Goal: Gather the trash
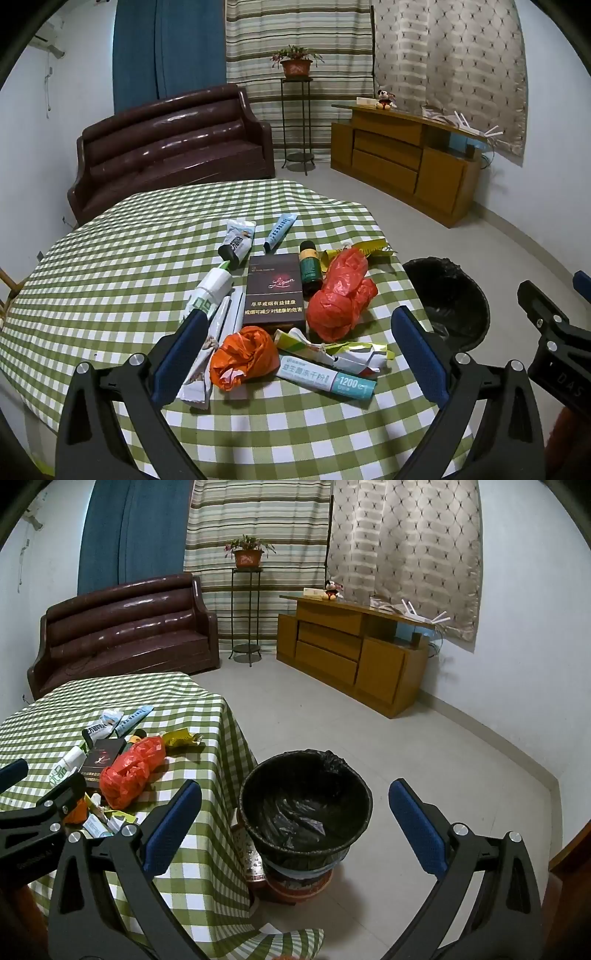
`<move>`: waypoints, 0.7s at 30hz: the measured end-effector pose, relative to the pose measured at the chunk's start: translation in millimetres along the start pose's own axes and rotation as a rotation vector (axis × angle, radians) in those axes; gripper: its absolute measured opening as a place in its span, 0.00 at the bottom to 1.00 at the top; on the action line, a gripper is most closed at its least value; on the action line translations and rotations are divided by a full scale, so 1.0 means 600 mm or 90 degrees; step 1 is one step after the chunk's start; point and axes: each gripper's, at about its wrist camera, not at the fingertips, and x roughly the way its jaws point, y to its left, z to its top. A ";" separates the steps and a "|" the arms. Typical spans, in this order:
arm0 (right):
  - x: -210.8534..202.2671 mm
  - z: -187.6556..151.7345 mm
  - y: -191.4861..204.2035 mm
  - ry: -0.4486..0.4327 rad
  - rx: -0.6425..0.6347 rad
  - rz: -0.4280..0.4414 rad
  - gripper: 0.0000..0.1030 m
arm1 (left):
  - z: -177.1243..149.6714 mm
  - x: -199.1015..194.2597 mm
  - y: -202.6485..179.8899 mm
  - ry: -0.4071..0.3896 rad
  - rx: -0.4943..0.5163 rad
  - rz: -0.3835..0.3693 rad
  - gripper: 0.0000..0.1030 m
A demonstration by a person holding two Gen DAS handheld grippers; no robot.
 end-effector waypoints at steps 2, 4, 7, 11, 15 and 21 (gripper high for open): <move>0.001 0.000 -0.001 0.000 0.001 0.000 0.96 | 0.000 0.000 -0.001 0.000 0.003 0.002 0.94; 0.000 0.000 0.000 -0.001 -0.001 0.000 0.96 | 0.000 0.000 -0.001 -0.002 0.003 0.003 0.94; 0.000 0.000 0.000 -0.001 0.000 0.001 0.96 | 0.001 0.000 -0.001 -0.002 0.004 0.003 0.94; 0.000 0.000 -0.001 -0.001 0.000 0.000 0.96 | -0.002 0.003 0.004 -0.003 0.004 0.003 0.94; 0.000 0.000 -0.001 -0.001 0.000 0.001 0.96 | -0.003 0.002 0.003 -0.004 0.006 0.005 0.94; -0.001 -0.001 -0.001 -0.001 0.000 0.000 0.96 | -0.007 0.003 0.005 -0.003 0.004 0.007 0.94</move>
